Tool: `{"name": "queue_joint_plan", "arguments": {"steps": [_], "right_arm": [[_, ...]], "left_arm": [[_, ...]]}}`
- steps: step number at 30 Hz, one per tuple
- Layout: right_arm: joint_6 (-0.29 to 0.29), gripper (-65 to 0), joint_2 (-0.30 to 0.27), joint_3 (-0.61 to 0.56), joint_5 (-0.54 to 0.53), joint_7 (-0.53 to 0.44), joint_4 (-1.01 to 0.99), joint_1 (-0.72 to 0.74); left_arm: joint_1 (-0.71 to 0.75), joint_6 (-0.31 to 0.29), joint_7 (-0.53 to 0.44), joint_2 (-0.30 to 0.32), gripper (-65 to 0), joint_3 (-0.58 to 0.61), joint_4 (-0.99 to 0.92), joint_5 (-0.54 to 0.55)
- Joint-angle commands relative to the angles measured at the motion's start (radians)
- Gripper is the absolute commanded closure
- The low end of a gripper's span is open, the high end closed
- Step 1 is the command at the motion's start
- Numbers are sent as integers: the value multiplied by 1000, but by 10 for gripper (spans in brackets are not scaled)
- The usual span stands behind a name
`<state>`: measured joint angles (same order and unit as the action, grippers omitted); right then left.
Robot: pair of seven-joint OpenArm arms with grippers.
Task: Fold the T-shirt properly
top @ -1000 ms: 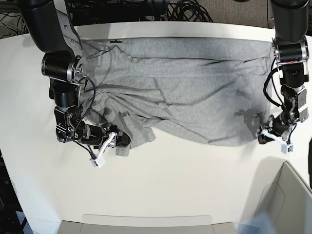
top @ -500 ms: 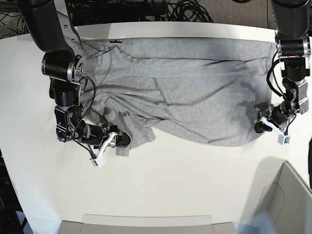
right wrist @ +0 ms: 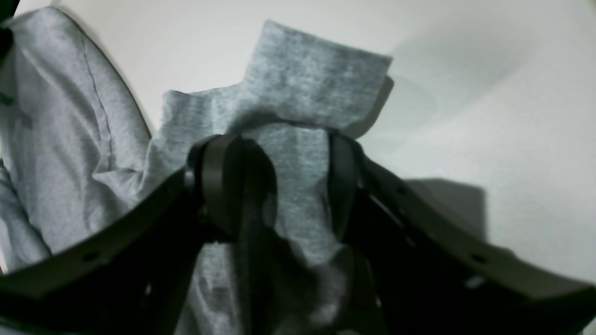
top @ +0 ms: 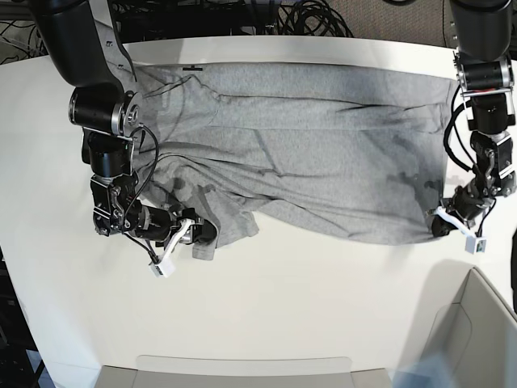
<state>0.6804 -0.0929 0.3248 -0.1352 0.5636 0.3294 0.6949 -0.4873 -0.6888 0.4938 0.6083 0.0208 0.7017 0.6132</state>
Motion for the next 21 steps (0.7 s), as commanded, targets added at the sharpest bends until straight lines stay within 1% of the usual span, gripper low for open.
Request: {"name": "queue_joint_plan", "arguments": {"steps": [1, 5, 8, 14, 16, 18, 20, 21], "right_arm": [[-3, -290, -3, -5, 38, 42, 1, 12], [-3, -290, -3, -5, 38, 42, 1, 12], [-3, -290, -1, -5, 38, 42, 1, 12], [-3, -290, -1, -5, 38, 42, 1, 12], [-3, -290, -1, -5, 38, 42, 1, 12], [-3, -290, 0, -5, 38, 42, 1, 12], [-3, -290, 2, -5, 38, 42, 1, 12], [-3, -290, 3, -5, 38, 42, 1, 13]], "left_arm": [[11, -9, 3, 15, 0, -3, 75, 10], [154, -9, 33, 19, 0, 5, 315, 7], [270, -9, 35, 23, 0, 6, 434, 4], [439, -9, 21, 60, 0, 8, 464, 4], [464, -9, -7, 63, 0, -5, 464, 4], [470, -9, -13, 65, 0, -6, 464, 4], [468, -9, -4, 65, -40, -8, 467, 6], [467, -9, 4, 63, -75, -8, 467, 7]]}}
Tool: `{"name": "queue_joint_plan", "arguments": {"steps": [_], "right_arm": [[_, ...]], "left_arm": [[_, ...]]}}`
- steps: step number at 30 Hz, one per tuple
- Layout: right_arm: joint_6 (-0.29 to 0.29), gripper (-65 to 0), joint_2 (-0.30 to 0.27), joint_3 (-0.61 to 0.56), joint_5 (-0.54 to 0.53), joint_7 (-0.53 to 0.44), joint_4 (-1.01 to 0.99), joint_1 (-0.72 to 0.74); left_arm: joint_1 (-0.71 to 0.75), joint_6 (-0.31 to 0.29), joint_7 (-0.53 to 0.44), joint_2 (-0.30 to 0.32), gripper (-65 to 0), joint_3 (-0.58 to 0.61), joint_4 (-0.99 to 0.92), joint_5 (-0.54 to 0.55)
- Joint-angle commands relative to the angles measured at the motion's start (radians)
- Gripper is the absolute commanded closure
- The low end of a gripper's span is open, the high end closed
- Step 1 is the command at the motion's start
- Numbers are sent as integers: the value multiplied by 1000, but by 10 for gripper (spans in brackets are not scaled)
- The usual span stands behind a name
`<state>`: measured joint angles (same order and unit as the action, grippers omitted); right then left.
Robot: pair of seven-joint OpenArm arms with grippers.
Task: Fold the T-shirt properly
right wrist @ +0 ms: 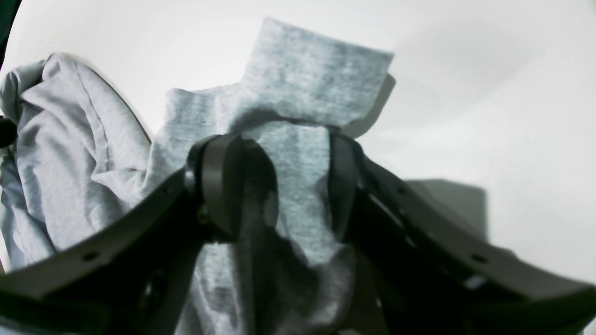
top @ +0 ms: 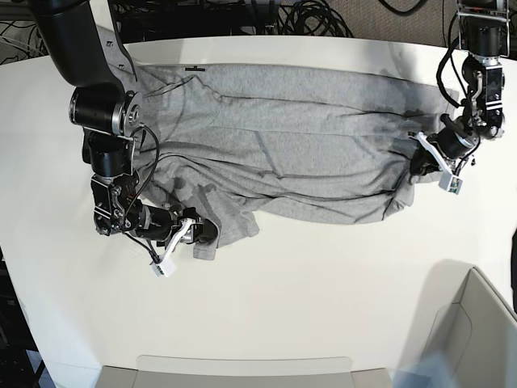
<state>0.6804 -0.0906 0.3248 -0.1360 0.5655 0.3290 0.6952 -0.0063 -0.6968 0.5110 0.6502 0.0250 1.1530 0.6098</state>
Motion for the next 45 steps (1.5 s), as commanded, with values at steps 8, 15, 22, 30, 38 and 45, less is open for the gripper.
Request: {"name": "queue_joint_plan", "arguments": {"steps": [8, 15, 22, 30, 38, 45], "right_arm": [[-3, -290, 2, -65, 37, 40, 2, 14], [-3, -290, 2, -65, 37, 37, 2, 16], [-3, -290, 2, -66, 37, 37, 3, 14], [-3, -290, 1, -66, 37, 37, 3, 14], [-3, -290, 1, -66, 37, 37, 3, 14], [-3, -290, 1, -66, 37, 37, 3, 14]], "left_arm": [[-33, -1, -5, -23, -225, -155, 209, 14], [-42, -1, -5, -37, -253, -207, 186, 11], [-151, -1, -5, -33, -284, -132, -12, 9], [-215, -1, -5, -31, -284, -132, -149, 9], [-222, -1, 84, -31, -262, -135, -147, 9], [-217, -1, 100, -36, -260, -141, -147, 9]]}}
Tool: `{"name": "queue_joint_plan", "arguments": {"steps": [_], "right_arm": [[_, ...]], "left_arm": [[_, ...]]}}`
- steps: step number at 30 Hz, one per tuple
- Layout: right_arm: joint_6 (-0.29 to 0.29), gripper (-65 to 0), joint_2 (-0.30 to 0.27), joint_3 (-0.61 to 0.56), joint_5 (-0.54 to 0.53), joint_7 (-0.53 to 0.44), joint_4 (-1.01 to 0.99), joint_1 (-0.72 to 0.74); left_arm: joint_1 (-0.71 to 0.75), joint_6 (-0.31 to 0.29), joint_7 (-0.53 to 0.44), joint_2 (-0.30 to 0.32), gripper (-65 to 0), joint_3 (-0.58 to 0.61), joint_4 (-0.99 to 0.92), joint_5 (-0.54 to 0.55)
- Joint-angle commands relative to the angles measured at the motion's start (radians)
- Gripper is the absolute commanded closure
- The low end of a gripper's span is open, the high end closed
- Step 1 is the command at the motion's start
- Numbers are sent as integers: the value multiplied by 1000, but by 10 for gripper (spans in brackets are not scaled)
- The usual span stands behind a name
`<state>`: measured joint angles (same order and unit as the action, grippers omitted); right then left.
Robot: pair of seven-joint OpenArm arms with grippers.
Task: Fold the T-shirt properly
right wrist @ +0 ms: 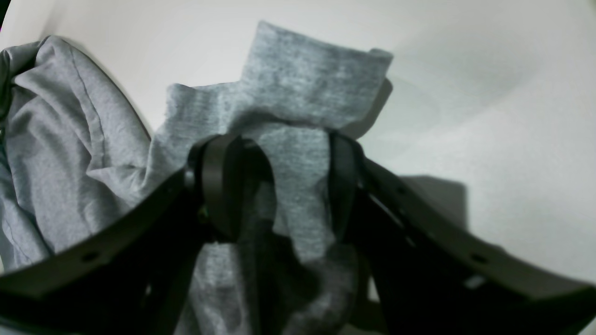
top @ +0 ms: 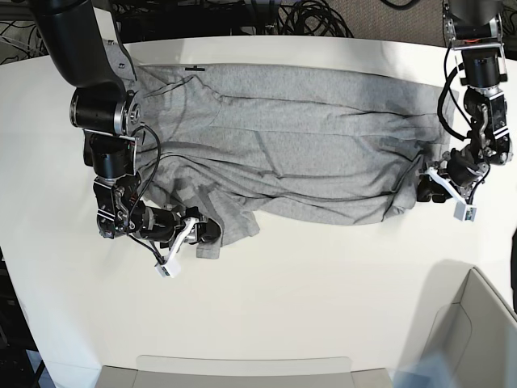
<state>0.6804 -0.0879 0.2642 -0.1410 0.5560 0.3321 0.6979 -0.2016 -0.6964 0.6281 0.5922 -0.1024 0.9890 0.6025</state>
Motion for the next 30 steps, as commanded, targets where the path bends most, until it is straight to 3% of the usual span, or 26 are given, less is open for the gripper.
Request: {"name": "queue_joint_plan", "arguments": {"steps": [1, 7, 12, 18, 30], "right_arm": [[-3, -290, -2, -6, 42, 46, 0, 10], [-3, -290, -2, -6, 42, 46, 0, 10], [-3, -290, -2, -6, 42, 46, 0, 10], [-3, -290, 0, -6, 42, 46, 0, 10], [-3, -290, 0, -6, 42, 46, 0, 10]], "left_arm": [[-23, -2, -17, 22, -260, -15, 17, 17], [-31, -2, -6, 22, -260, -18, 18, 21], [-42, -2, 71, 21, -259, -21, 144, 21], [-40, -2, 141, -4, -259, -155, 179, 18], [20, -2, 143, -51, -259, -113, 179, 20]]}}
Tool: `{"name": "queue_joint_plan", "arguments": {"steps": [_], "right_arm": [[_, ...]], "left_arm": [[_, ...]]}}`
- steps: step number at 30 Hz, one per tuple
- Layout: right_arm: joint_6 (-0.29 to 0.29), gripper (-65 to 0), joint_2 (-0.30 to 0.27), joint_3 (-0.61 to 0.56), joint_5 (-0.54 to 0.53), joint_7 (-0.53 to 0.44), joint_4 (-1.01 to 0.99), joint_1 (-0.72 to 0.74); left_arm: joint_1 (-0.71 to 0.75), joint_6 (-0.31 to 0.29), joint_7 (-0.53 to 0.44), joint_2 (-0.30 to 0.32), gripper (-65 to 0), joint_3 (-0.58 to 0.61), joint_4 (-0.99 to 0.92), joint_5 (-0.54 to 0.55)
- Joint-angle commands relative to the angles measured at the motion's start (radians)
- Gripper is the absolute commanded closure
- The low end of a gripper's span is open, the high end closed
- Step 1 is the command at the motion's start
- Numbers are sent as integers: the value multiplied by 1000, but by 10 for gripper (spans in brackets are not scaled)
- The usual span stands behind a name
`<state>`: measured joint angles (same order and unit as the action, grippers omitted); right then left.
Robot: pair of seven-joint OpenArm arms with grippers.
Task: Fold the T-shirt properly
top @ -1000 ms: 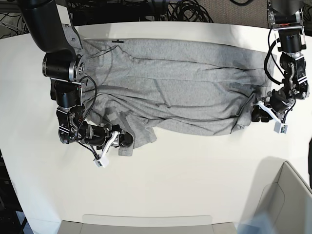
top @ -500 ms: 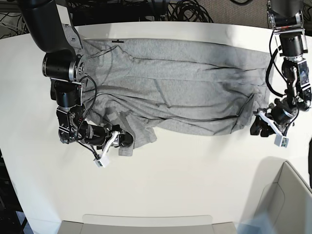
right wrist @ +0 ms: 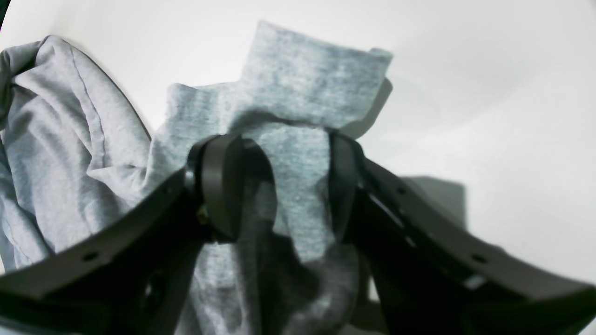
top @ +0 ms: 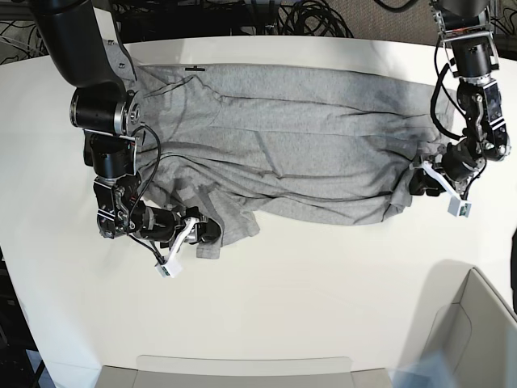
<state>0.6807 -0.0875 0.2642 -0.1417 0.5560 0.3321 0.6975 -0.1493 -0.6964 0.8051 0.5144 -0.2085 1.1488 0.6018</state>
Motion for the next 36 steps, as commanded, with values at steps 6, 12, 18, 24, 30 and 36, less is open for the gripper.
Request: {"name": "queue_joint_plan", "arguments": {"steps": [6, 12, 18, 24, 30, 36], "right_arm": [[-3, -290, -1, -6, 43, 46, 0, 11], [-3, -290, -1, -6, 43, 46, 0, 9], [-3, -290, -1, -7, 43, 46, 0, 9], [-3, -290, -1, -7, 43, 46, 0, 9], [-3, -290, -1, -7, 43, 46, 0, 9], [-3, -290, 1, -7, 43, 46, 0, 9]], "left_arm": [[9, -2, -29, 17, -259, -6, 118, 22], [18, -2, -31, -6, -259, 1, 156, 17], [14, -2, -33, -21, -259, -1, 122, 16], [10, -2, -72, -21, -259, 1, 38, 16], [10, -2, -77, -24, -259, 1, 36, 16], [9, -2, -82, -29, -229, 45, 36, 16]]}}
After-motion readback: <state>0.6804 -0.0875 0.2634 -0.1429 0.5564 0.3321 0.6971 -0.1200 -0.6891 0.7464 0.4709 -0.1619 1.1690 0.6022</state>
